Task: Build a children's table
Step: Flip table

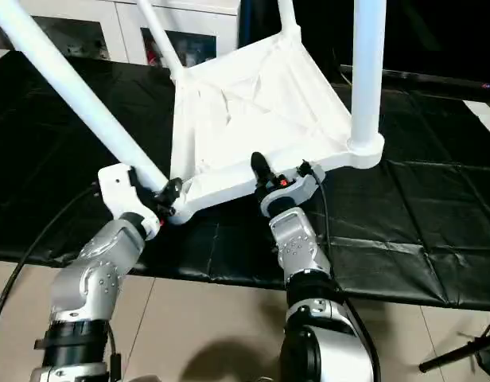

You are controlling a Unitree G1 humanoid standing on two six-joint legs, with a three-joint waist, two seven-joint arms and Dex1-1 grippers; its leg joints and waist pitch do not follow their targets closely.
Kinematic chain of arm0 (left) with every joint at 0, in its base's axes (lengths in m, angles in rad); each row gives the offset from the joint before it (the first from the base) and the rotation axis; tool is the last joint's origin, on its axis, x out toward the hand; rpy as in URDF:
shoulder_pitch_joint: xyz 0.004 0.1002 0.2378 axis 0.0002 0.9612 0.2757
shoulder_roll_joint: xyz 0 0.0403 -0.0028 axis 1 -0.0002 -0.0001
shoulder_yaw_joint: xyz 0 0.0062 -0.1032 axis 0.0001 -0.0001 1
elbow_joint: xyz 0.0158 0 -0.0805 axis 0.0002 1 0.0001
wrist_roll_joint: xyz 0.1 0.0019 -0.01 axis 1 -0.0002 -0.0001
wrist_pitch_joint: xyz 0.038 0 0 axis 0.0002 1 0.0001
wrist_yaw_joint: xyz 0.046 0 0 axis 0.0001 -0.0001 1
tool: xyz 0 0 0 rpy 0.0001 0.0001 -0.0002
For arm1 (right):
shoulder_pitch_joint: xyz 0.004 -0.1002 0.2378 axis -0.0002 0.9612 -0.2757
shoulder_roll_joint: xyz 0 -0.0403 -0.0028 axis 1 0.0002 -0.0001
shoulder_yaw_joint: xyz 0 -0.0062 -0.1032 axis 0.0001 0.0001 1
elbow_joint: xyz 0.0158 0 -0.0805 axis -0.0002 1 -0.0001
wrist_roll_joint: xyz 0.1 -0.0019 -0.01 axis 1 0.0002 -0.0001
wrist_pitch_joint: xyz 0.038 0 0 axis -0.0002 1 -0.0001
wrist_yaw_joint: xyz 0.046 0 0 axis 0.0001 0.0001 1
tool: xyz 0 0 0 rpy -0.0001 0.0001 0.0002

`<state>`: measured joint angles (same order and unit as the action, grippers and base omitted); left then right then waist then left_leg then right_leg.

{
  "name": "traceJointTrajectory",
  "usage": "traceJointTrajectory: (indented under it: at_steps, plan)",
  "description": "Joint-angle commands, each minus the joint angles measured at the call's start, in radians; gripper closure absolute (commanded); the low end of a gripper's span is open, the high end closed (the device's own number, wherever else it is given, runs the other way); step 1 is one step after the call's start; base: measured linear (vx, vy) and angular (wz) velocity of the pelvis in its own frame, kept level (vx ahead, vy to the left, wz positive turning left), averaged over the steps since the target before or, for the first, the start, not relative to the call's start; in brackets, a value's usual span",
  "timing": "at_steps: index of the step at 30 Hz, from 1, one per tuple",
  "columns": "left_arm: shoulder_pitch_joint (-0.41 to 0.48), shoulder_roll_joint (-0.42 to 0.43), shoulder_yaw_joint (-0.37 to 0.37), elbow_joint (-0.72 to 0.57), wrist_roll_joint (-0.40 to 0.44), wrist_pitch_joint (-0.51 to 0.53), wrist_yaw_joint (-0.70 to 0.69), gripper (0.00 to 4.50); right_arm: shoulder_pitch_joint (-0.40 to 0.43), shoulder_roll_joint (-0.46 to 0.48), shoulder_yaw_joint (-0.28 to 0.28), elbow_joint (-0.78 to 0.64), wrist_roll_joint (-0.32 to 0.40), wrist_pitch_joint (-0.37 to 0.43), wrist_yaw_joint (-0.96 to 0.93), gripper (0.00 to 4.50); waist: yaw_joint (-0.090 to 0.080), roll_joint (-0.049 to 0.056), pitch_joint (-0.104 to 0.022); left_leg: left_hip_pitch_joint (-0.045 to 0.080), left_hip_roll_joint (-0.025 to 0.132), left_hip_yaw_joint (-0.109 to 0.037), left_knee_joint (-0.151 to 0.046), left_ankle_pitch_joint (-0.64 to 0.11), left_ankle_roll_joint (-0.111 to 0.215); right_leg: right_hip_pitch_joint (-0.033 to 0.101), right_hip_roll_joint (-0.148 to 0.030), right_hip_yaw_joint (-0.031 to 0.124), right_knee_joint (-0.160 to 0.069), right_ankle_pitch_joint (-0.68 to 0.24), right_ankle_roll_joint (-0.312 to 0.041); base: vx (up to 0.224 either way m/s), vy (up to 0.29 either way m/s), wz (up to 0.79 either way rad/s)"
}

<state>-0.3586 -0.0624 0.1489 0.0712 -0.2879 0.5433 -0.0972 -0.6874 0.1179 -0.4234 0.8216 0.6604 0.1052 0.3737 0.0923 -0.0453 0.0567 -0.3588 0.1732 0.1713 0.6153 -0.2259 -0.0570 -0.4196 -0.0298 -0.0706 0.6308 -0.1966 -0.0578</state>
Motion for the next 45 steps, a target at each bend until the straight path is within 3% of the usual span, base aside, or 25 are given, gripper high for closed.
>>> traceJointTrajectory:
  at_steps: [1,4,8,11,13,15,18,21,23,28,31,33,36,40,45]
  plan:
    - [-0.015,0.002,-0.074,-0.006,-0.029,0.020,-0.098,1.81,-0.040,-0.022,0.023,-0.032,-0.025,-0.035,0.039,2.39,0.006,0.005,-0.078,0.000,0.058,-0.020,-0.054,0.095,0.149,0.074,-0.114,0.059,-0.052,0.045,-0.199,0.000,0.000,0.00]
    - [-0.005,0.036,-0.090,-0.038,-0.039,0.041,-0.144,1.68,-0.031,-0.034,0.017,-0.056,-0.021,-0.033,0.028,2.39,0.008,0.000,-0.080,0.001,0.056,-0.020,-0.051,0.118,0.156,0.074,-0.115,0.059,-0.047,0.069,-0.205,0.000,0.000,0.00]
    - [0.018,0.109,-0.115,-0.086,-0.047,0.057,-0.227,1.39,-0.029,-0.054,0.009,-0.085,-0.024,-0.039,0.013,2.39,0.014,0.003,-0.086,-0.003,0.056,-0.020,-0.043,0.170,0.177,0.070,-0.114,0.059,-0.033,0.139,-0.221,0.000,0.000,0.00]
    - [0.048,0.170,-0.111,-0.123,-0.062,0.072,-0.282,1.23,-0.032,-0.076,-0.006,-0.109,-0.024,-0.048,-0.007,2.39,0.018,0.005,-0.083,-0.006,0.054,-0.015,-0.039,0.156,0.181,0.063,-0.110,0.059,-0.033,0.133,-0.223,0.000,0.000,0.00]
    - [0.074,0.210,-0.113,-0.149,-0.057,0.080,-0.305,0.97,-0.038,-0.090,-0.015,-0.118,-0.028,-0.061,-0.018,2.39,0.023,0.009,-0.078,-0.003,0.057,-0.015,-0.043,0.105,0.159,0.060,-0.111,0.060,-0.042,0.066,-0.215,0.000,0.000,0.00]
    - [0.125,0.260,-0.105,-0.204,-0.065,0.085,-0.339,0.89,-0.048,-0.114,-0.032,-0.130,-0.029,-0.085,-0.042,2.39,0.026,0.012,-0.073,0.000,0.059,-0.014,-0.050,0.036,0.113,0.059,-0.110,0.061,-0.050,-0.022,-0.198,0.000,0.000,0.00]
    - [0.163,0.293,-0.101,-0.265,-0.067,0.085,-0.366,0.71,-0.056,-0.143,-0.045,-0.152,-0.036,-0.107,-0.070,2.41,0.029,0.012,-0.072,0.003,0.059,-0.013,-0.053,0.013,0.081,0.058,-0.106,0.062,-0.051,-0.038,-0.180,0.000,0.000,0.00]
    - [0.180,0.324,-0.105,-0.319,-0.065,0.087,-0.380,0.50,-0.058,-0.175,-0.051,-0.187,-0.057,-0.122,-0.116,2.41,0.044,0.011,-0.070,0.008,0.056,-0.007,-0.055,-0.023,0.057,0.052,-0.102,0.065,-0.056,-0.066,-0.157,0.000,0.000,0.00]
    - [0.181,0.358,-0.123,-0.371,-0.075,0.094,-0.410,0.49,-0.046,-0.212,-0.027,-0.240,-0.113,-0.124,-0.154,2.43,0.050,0.008,-0.070,0.008,0.053,-0.007,-0.057,-0.022,0.042,0.051,-0.097,0.065,-0.053,-0.071,-0.137,0.000,0.000,0.00]
    - [0.147,0.404,-0.166,-0.420,-0.049,0.077,-0.438,0.49,-0.013,-0.270,0.033,-0.343,-0.227,-0.074,-0.221,2.47,0.047,0.003,-0.072,-0.007,0.044,-0.009,-0.055,0.015,0.034,0.059,-0.094,0.065,-0.050,-0.047,-0.089,0.000,0.000,0.00]
    - [0.099,0.422,-0.178,-0.445,-0.047,0.078,-0.451,0.49,-0.006,-0.314,0.088,-0.406,-0.318,-0.012,-0.297,2.51,0.039,0.000,-0.071,-0.013,0.038,-0.009,-0.055,0.005,0.024,0.066,-0.094,0.065,-0.055,-0.072,-0.067,0.000,0.000,0.00]
    - [0.093,0.424,-0.179,-0.448,-0.046,0.079,-0.452,0.49,-0.006,-0.322,0.100,-0.414,-0.338,-0.007,-0.308,2.53,0.030,-0.002,-0.071,-0.015,0.038,-0.011,-0.056,-0.002,0.013,0.066,-0.093,0.064,-0.056,-0.086,-0.057,0.000,0.000,0.00]
    - [0.073,0.442,-0.190,-0.465,-0.039,0.082,-0.460,0.49,-0.013,-0.332,0.126,-0.444,-0.381,0.018,-0.350,2.55,0.021,-0.001,-0.072,-0.015,0.035,-0.010,-0.055,-0.003,0.010,0.066,-0.089,0.064,-0.056,-0.094,-0.049,0.000,0.000,0.00]
    - [0.042,0.455,-0.205,-0.479,-0.032,0.080,-0.464,0.49,-0.014,-0.351,0.199,-0.495,-0.490,0.042,-0.384,2.56,0.015,-0.001,-0.070,-0.015,0.036,-0.010,-0.055,-0.010,0.000,0.064,-0.087,0.063,-0.059,-0.110,-0.047,0.000,0.000,0.00]
    - [-0.003,0.478,-0.231,-0.477,0.000,0.060,-0.468,0.49,-0.014,-0.335,0.265,-0.533,-0.541,0.075,-0.391,2.57,0.013,0.001,-0.069,-0.015,0.037,-0.011,-0.056,-0.031,-0.006,0.063,-0.088,0.064,-0.061,-0.134,-0.039,0.000,0.000,0.00]
